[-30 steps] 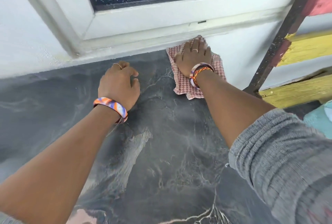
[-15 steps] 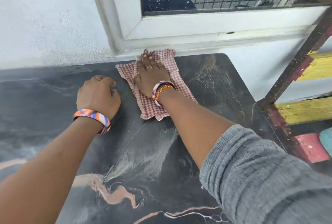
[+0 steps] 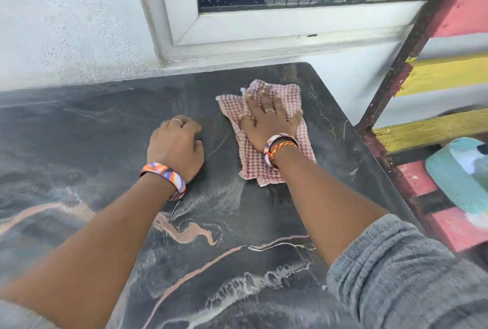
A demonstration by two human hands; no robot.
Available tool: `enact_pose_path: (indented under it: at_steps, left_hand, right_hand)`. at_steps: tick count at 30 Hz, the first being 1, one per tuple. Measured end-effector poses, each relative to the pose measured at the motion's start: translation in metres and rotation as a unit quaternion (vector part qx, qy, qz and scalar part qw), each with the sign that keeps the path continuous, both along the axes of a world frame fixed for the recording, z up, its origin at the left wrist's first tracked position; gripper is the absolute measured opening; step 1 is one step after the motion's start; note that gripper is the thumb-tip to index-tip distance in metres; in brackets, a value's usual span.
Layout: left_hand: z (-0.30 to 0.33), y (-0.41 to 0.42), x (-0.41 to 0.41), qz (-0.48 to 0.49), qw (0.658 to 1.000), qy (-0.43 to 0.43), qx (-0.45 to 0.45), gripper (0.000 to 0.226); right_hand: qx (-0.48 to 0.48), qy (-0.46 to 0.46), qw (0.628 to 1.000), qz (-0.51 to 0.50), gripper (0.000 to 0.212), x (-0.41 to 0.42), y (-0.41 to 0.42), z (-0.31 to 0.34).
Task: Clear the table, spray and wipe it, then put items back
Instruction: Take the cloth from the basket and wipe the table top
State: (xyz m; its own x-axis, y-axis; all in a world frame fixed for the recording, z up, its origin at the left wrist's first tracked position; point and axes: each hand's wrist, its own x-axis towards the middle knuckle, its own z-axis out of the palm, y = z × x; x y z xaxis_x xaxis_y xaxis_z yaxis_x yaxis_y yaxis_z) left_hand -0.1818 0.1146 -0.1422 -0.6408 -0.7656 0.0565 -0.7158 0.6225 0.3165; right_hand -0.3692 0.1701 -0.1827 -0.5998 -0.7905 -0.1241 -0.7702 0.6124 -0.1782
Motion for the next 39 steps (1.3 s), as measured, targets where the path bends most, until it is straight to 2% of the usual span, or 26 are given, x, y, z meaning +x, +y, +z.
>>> enact_pose_path:
  at_steps: [3, 7, 11, 17, 20, 24, 27, 30, 33, 39]
  left_hand:
    - [0.0, 0.015, 0.001, -0.038, 0.999, 0.007, 0.013, 0.034]
    - [0.002, 0.026, 0.016, -0.063, 0.997, 0.029, 0.024, 0.033]
    - [0.004, 0.025, 0.042, -0.076, 0.996, 0.035, 0.016, 0.032]
    - [0.003, 0.02, 0.093, -0.046, 0.999, 0.02, 0.016, 0.032]
    - [0.003, 0.018, 0.12, -0.031, 0.999, 0.006, 0.006, 0.031]
    - [0.004, 0.022, 0.139, -0.028, 1.0, -0.01, 0.004, 0.031]
    - [0.006, 0.034, 0.145, -0.025, 1.0, -0.019, 0.002, 0.032]
    - [0.012, 0.055, 0.141, -0.038, 0.999, -0.017, 0.0, 0.032]
    - [0.015, 0.085, 0.133, -0.085, 0.996, -0.014, 0.001, 0.032]
    - [0.015, 0.146, 0.134, -0.163, 0.987, -0.007, 0.009, 0.033]
  right_hand:
    - [0.015, -0.002, 0.993, -0.116, 0.058, -0.02, 0.057, 0.002]
    - [0.013, -0.01, 0.964, -0.264, 0.055, -0.018, 0.126, 0.004]
    - [-0.002, -0.008, 0.951, -0.308, 0.054, 0.01, 0.138, 0.008]
    - [-0.036, 0.013, 0.981, -0.191, 0.057, 0.081, 0.093, 0.008]
    - [-0.046, 0.008, 0.997, -0.061, 0.056, 0.137, 0.06, 0.008]
    - [-0.064, 0.003, 0.992, 0.11, 0.052, 0.191, 0.046, 0.005]
    - [-0.04, -0.005, 0.991, 0.124, 0.053, 0.19, 0.067, 0.002]
    - [-0.026, 0.003, 0.998, 0.05, 0.055, 0.168, 0.11, 0.0]
    - [0.0, 0.014, 0.996, -0.084, 0.057, 0.134, 0.172, 0.0]
    - [0.026, -0.011, 0.936, -0.351, 0.059, 0.093, 0.313, 0.004]
